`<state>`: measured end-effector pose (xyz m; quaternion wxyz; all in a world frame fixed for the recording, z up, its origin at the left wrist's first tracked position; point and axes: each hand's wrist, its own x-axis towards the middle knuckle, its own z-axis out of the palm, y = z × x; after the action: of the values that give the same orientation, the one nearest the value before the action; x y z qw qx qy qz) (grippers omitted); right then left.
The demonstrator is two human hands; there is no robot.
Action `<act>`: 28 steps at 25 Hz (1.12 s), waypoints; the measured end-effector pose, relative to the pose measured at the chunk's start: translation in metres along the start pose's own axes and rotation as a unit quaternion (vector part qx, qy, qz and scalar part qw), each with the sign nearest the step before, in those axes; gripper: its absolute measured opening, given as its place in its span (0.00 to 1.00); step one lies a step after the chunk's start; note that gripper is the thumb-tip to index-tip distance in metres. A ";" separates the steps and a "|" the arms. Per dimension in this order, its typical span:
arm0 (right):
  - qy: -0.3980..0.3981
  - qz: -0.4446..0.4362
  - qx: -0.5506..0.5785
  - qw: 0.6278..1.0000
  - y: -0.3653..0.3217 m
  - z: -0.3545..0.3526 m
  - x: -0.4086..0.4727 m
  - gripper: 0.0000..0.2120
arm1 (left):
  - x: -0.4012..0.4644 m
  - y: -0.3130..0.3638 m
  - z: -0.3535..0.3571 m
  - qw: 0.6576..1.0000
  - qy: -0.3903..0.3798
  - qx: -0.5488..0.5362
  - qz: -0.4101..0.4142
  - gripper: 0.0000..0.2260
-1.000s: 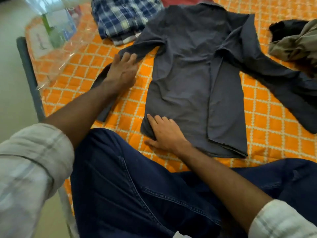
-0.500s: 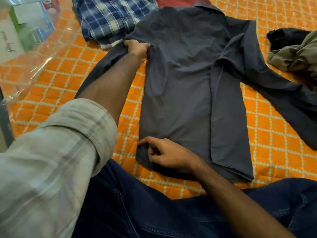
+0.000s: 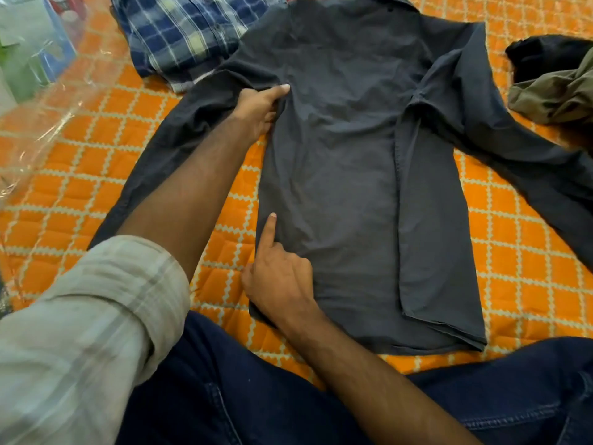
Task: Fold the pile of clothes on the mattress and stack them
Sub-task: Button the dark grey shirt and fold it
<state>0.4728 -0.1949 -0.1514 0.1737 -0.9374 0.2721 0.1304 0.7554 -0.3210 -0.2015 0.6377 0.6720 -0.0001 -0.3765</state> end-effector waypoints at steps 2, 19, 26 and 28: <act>-0.016 -0.025 0.011 0.999 -0.001 0.001 -0.002 0.39 | 0.006 0.008 -0.003 0.992 0.088 0.068 0.058 0.08; -0.011 -0.017 0.193 0.981 0.023 -0.021 0.011 0.37 | -0.035 0.021 0.026 0.979 -0.152 -0.128 -0.041 0.15; -0.031 -0.038 0.329 0.943 0.043 -0.020 0.010 0.37 | -0.017 0.038 0.029 0.979 -0.006 -0.190 0.073 0.13; -0.039 -0.051 0.394 0.917 0.052 -0.023 0.006 0.36 | -0.010 0.042 0.039 0.982 0.085 -0.121 0.119 0.15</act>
<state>0.4522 -0.2475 -0.1454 0.5458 -0.7999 0.2464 0.0399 0.7488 -0.3574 -0.1572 0.7526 0.6141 0.0197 -0.2369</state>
